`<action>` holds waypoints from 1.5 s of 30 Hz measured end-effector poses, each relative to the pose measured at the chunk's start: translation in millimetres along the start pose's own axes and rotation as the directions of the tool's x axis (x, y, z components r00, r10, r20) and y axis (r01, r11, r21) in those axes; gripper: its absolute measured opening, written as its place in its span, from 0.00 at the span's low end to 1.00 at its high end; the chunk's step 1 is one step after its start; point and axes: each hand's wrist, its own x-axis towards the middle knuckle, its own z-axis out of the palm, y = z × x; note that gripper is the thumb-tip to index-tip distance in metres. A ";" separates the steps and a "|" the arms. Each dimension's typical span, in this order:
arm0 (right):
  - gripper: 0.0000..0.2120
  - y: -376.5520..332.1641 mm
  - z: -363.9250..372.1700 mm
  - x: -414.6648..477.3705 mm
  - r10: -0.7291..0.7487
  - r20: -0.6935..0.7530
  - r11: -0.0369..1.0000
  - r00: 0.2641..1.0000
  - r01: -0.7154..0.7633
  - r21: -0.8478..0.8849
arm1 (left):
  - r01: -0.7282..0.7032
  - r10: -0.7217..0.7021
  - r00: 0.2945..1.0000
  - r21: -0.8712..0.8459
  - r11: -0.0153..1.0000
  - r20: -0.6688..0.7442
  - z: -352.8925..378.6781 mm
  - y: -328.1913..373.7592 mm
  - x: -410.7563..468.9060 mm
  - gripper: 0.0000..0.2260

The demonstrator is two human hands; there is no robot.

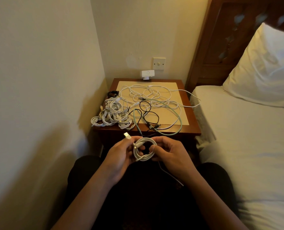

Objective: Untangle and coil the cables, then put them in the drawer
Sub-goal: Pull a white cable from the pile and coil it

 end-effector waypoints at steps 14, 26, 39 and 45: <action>0.10 3.0 1.1 0.8 -0.002 0.034 0.997 0.999 0.004 -0.073 | -0.162 0.200 0.979 0.506 0.847 -0.021 -5.2 -6.8 -1.9 0.30; 0.13 2.0 -2.2 10.3 -0.074 0.080 0.958 0.994 0.093 -0.271 | -0.180 0.095 0.982 0.645 0.743 0.165 -13.5 1.4 -1.5 0.22; 0.14 -1.0 5.9 9.2 -0.158 -0.005 0.935 0.987 0.148 -0.321 | -0.084 0.029 0.990 0.412 0.907 0.139 -15.3 -0.5 4.4 0.14; 0.14 0.7 5.2 11.8 -0.041 0.061 0.953 0.997 0.058 -0.298 | -0.110 0.100 0.994 0.277 0.955 0.050 -19.0 1.2 9.3 0.16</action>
